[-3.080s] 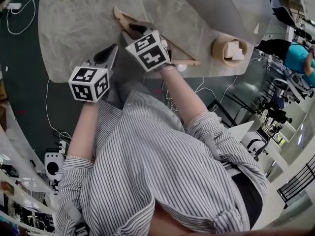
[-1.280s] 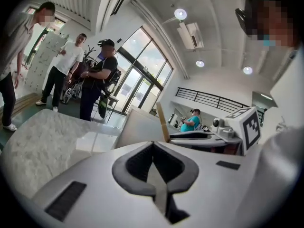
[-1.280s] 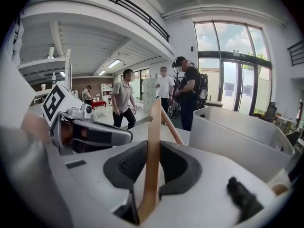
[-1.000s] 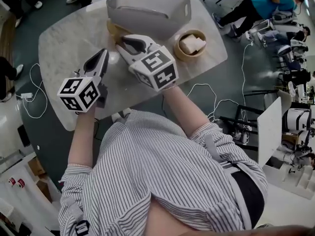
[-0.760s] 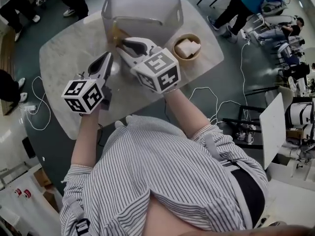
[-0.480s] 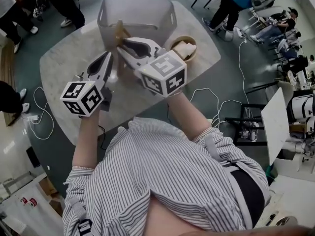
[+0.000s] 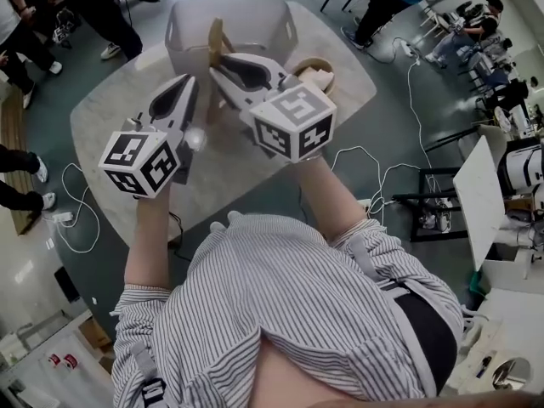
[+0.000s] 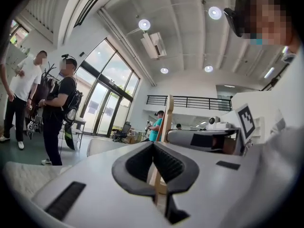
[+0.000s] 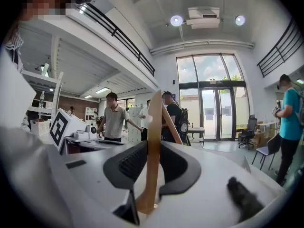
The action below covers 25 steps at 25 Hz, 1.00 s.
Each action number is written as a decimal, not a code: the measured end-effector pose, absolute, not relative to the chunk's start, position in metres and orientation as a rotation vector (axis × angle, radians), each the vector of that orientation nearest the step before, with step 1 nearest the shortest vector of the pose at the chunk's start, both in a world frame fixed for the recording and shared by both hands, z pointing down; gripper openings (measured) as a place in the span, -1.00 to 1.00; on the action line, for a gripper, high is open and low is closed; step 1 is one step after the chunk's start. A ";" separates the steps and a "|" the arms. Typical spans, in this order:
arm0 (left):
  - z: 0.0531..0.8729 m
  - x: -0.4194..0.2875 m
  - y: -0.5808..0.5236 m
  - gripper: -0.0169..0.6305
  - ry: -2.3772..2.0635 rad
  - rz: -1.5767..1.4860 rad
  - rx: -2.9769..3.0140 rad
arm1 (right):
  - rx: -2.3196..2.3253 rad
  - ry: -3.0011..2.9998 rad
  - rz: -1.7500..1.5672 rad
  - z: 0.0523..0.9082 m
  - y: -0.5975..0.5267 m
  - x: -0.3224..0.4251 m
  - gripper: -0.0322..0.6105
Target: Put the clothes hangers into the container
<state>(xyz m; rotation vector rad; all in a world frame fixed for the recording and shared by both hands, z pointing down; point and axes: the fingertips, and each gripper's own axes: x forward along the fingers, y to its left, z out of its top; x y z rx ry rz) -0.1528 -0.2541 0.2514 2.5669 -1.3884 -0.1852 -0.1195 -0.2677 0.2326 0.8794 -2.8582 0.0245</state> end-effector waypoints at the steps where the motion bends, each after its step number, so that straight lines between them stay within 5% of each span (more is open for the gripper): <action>1: 0.249 -0.151 -0.254 -0.91 -1.380 -0.175 2.581 | 0.899 -2.861 0.029 0.230 -0.268 -0.117 -0.63; 25: 0.213 -0.109 -0.288 -0.91 -1.193 -0.192 2.728 | 1.266 -2.812 -0.041 0.177 -0.295 -0.053 -0.63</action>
